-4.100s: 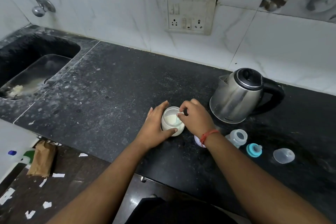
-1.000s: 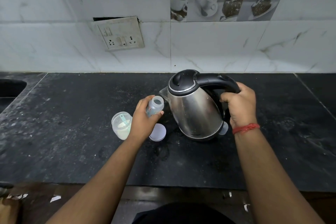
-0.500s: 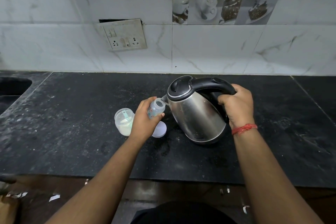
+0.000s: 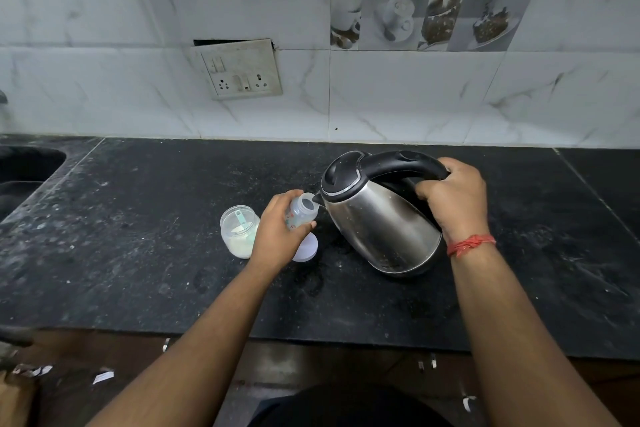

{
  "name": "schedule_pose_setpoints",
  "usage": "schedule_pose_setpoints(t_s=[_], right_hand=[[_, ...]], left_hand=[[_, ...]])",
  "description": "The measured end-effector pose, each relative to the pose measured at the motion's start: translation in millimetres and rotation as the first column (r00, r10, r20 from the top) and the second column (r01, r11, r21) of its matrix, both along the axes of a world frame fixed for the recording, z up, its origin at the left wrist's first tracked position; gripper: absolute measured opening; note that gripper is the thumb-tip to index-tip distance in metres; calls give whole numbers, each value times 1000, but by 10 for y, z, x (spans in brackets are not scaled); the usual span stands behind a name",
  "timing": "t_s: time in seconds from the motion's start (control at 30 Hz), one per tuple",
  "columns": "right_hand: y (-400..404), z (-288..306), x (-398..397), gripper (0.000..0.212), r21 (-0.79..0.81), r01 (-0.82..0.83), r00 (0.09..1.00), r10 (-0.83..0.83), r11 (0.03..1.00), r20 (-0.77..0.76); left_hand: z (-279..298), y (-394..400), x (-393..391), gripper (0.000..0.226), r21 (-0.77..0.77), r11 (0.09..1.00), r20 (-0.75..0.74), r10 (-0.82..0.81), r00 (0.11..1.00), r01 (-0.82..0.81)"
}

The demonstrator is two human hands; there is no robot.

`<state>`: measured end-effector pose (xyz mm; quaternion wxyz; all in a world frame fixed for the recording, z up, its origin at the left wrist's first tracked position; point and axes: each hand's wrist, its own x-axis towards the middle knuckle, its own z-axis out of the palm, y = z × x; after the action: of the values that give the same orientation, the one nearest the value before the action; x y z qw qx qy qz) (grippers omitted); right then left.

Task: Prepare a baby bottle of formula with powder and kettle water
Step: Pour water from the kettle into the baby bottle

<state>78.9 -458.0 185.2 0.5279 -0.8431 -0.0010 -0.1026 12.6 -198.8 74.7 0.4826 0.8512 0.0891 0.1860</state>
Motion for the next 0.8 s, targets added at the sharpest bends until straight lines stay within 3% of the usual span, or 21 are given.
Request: schedule_pose_setpoints(t_s=[0.6, 0.8], right_hand=[[29, 75, 11, 9, -115, -8, 1000, 10, 993, 17], [38, 108, 35, 19, -131, -11, 1000, 14, 991, 21]], left_hand=[[-59, 28, 28, 50, 32, 999, 25, 13, 1000, -13], [-68, 46, -5, 55, 43, 999, 24, -22, 999, 21]])
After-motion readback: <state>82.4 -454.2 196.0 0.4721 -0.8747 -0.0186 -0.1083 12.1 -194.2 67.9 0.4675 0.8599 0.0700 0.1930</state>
